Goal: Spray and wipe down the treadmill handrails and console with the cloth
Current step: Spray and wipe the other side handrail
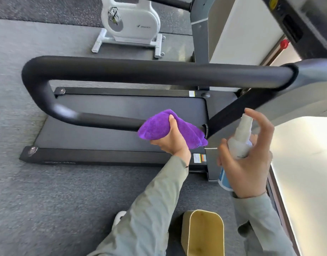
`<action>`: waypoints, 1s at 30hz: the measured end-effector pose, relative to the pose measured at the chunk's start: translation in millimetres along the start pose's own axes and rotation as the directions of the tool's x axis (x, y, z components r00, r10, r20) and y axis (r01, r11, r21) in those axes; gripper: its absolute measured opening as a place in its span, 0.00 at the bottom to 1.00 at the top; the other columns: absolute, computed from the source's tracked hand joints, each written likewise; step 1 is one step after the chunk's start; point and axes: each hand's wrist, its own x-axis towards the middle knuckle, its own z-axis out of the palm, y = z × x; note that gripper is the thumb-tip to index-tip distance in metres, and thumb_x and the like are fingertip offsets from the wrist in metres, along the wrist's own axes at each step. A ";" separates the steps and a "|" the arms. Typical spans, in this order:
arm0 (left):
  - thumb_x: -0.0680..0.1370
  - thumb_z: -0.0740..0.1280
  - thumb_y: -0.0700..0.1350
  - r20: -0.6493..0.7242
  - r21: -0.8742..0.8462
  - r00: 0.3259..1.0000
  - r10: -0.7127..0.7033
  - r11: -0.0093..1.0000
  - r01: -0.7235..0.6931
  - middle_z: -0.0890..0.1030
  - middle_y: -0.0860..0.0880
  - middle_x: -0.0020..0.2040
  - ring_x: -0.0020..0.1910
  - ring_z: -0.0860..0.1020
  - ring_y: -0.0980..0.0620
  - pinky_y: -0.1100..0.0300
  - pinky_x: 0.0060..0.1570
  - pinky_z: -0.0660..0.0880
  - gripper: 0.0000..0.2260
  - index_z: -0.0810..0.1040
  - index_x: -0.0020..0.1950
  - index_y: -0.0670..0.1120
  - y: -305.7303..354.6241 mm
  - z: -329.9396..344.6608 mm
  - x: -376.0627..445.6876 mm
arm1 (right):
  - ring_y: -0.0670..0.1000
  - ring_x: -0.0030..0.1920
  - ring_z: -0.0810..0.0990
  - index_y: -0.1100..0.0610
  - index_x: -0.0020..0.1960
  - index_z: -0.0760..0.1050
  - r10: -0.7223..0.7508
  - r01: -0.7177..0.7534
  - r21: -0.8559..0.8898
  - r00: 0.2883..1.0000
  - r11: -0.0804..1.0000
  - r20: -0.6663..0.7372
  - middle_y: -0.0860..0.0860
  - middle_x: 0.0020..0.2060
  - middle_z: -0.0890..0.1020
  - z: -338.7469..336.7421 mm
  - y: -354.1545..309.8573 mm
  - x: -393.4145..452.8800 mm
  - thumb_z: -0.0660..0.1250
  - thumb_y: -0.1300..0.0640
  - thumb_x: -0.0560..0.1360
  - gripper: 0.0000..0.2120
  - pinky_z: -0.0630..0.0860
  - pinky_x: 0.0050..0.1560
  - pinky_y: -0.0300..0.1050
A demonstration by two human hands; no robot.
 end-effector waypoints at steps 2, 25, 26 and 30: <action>0.66 0.79 0.56 0.049 0.034 0.998 -0.047 0.998 0.046 0.75 0.57 0.48 0.43 0.76 0.58 0.59 0.49 0.74 0.34 0.65 0.64 0.49 -7.4 -0.3 -9.8 | 0.62 0.27 0.75 0.43 0.65 0.64 0.016 -0.016 -0.008 1.000 1.000 -0.007 0.55 0.32 0.74 -3.8 1.0 -1.9 0.66 0.64 0.69 0.29 0.74 0.29 0.57; 0.69 0.71 0.66 0.909 0.381 0.280 0.310 -0.340 -0.860 0.78 0.50 0.58 0.57 0.71 0.46 0.54 0.53 0.69 0.32 0.72 0.68 0.51 127.7 -44.5 33.3 | 0.62 0.26 0.72 0.52 0.67 0.65 -0.051 0.050 0.057 0.998 0.997 0.023 0.58 0.29 0.72 0.8 -11.8 -2.6 0.66 0.72 0.69 0.31 0.72 0.28 0.55; 0.70 0.70 0.67 0.929 0.360 0.282 0.240 -0.401 -0.843 0.78 0.49 0.59 0.57 0.70 0.46 0.54 0.55 0.68 0.33 0.71 0.69 0.51 126.9 -42.0 37.0 | 0.61 0.26 0.71 0.52 0.67 0.65 -0.051 0.050 0.051 0.998 0.997 0.022 0.58 0.29 0.72 1.7 -10.9 -2.8 0.67 0.72 0.69 0.31 0.72 0.28 0.54; 0.69 0.69 0.68 0.942 0.281 0.241 0.232 -0.158 -0.947 0.79 0.50 0.58 0.54 0.73 0.48 0.54 0.54 0.70 0.34 0.71 0.68 0.51 134.1 -41.5 47.5 | 0.62 0.26 0.72 0.50 0.67 0.65 -0.027 0.025 0.064 0.999 0.998 0.035 0.58 0.30 0.74 5.1 -5.2 -4.9 0.66 0.70 0.69 0.31 0.74 0.29 0.55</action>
